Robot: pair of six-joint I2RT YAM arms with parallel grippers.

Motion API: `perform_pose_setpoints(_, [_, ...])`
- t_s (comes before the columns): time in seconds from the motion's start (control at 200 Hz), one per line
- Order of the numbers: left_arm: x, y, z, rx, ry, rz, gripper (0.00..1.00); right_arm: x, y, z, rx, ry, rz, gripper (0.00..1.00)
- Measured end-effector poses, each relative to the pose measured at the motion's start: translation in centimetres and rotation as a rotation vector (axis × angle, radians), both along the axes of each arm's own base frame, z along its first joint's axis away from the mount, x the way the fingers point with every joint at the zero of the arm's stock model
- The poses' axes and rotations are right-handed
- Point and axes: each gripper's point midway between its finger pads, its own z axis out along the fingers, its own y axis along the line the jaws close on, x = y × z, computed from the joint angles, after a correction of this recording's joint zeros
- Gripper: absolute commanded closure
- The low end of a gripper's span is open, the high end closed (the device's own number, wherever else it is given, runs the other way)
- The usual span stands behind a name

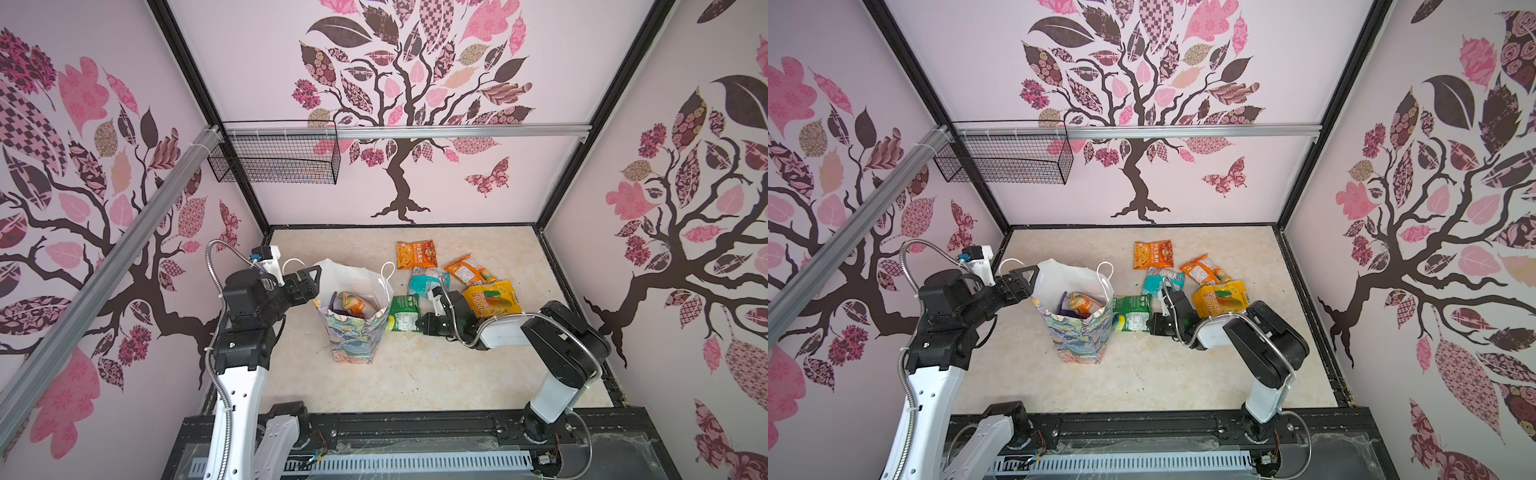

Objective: Place the snacks into the paper bag
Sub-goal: 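Close the right gripper on the green Spring Tea packet's edge, then lift the green Spring Tea packet off the table with the right gripper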

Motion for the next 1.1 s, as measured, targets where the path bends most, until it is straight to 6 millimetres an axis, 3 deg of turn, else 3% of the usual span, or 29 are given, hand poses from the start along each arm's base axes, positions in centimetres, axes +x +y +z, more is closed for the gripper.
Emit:
perform_pose_setpoints(0.405, [-0.2, 0.0, 0.3, 0.002, -0.01, 0.003, 0.18, -0.3, -0.2, 0.6, 0.012, -0.01, 0.0, 1.0])
perform_pose_setpoints(1.1, [-0.1, 0.0, 0.1, -0.005, -0.003, 0.0, 0.19, -1.5, -1.5, 7.0, 0.046, -0.118, -0.001, 1.0])
